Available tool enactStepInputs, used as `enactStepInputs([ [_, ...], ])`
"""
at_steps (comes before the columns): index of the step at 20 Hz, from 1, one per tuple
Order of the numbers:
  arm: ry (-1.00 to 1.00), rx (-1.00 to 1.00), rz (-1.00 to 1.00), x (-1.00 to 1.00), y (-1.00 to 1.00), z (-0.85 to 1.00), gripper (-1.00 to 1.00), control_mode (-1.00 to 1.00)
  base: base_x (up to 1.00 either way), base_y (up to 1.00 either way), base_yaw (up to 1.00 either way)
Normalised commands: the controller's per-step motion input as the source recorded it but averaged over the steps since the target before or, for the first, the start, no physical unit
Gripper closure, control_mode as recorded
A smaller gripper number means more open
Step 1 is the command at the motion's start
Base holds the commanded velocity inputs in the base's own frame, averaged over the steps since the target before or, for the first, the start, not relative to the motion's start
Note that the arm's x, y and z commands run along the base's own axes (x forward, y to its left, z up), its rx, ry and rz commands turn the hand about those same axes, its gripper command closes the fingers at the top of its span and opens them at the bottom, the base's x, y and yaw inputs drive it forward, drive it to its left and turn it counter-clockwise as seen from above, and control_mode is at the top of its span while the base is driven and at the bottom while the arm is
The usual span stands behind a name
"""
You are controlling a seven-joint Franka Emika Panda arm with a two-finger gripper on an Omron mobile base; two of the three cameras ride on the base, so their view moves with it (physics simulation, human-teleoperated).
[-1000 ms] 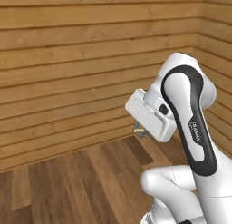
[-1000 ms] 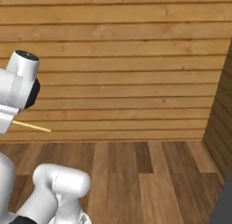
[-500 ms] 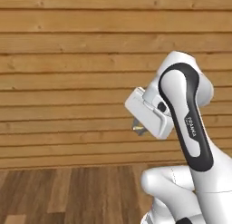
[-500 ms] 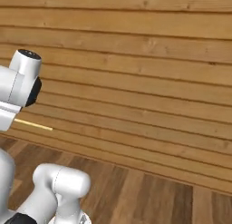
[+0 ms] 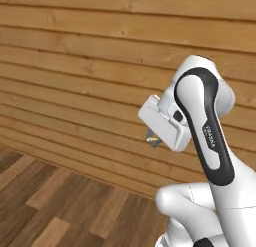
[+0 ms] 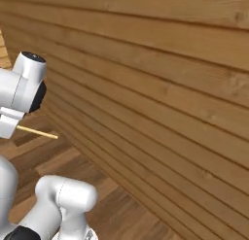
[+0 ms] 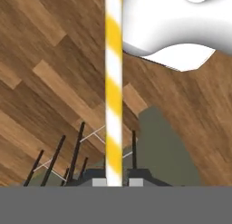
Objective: Take a straw from the drawer in front and place it inside the glass cup on the dining counter.
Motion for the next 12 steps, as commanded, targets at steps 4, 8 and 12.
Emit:
enactStepInputs([
  [4, 0.00, 0.00, 0.00, 0.00, 0.00, 0.00, 1.00, 1.00, 0.84, 0.00, 0.80],
  [8, 0.00, 0.00, 0.00, 0.00, 0.00, 0.00, 1.00, 1.00, 0.87, 0.00, 0.80],
  [12, 0.00, 0.00, 0.00, 0.00, 0.00, 0.00, 1.00, 1.00, 0.95, 0.00, 0.78],
])
